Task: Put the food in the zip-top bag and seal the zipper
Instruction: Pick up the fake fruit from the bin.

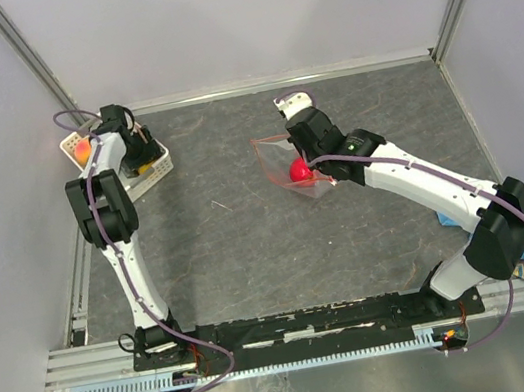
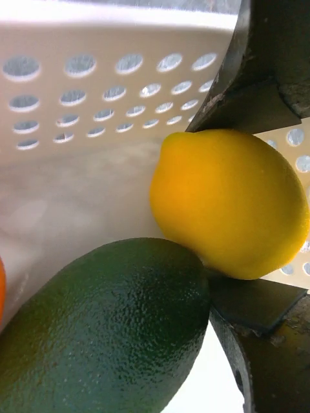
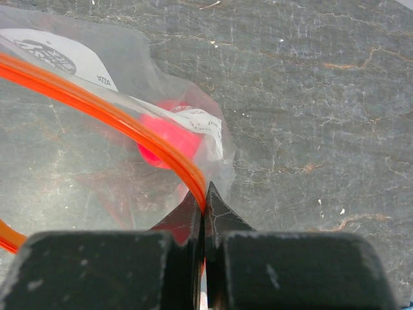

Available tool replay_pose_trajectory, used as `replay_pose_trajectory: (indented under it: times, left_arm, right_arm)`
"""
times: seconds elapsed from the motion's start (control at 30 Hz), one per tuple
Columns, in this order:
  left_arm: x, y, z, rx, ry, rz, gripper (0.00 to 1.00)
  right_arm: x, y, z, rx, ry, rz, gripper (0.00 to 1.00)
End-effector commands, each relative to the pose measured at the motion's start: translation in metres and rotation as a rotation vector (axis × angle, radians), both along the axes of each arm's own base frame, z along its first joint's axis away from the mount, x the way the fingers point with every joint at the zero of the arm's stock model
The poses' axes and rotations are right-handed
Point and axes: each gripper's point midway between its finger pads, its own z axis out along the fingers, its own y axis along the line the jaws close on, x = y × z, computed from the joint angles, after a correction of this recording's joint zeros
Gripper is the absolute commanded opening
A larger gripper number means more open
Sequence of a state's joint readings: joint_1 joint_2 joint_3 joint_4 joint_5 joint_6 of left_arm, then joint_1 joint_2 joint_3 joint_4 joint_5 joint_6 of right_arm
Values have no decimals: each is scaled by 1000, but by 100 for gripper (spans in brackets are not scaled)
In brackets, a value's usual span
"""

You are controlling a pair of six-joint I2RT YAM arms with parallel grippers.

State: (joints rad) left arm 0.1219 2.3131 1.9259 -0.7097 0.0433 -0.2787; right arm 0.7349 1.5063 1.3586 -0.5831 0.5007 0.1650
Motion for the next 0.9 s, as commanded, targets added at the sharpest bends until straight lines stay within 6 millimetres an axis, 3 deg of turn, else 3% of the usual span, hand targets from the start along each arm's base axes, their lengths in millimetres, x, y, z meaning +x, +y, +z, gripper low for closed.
replay_pose_trajectory:
  times: [0.0, 0.17, 0.2, 0.5, 0.67, 0.87]
  left_arm:
    - [10, -2, -2, -8, -22, -82, 79]
    - [11, -2, 4, -5, -35, -83, 64]
    - [13, -1, 25, 4, -72, -78, 62]
    - [2, 11, 90, 56, -164, 58, 48]
    - [-14, -2, 117, -36, -200, 137, 46]
    - [-37, -38, 152, -232, -301, 146, 44]
  right_arm:
    - [6, 3, 6, 17, -32, 0, 2]
    - [6, 3, 5, 15, -27, 1, 2]
    - [6, 3, 5, 15, -27, 1, 2]
    - [5, 8, 4, 38, -19, 14, 2]
    - [5, 10, 2, 50, -11, 19, 2]
    - [4, 13, 1, 58, -6, 29, 2]
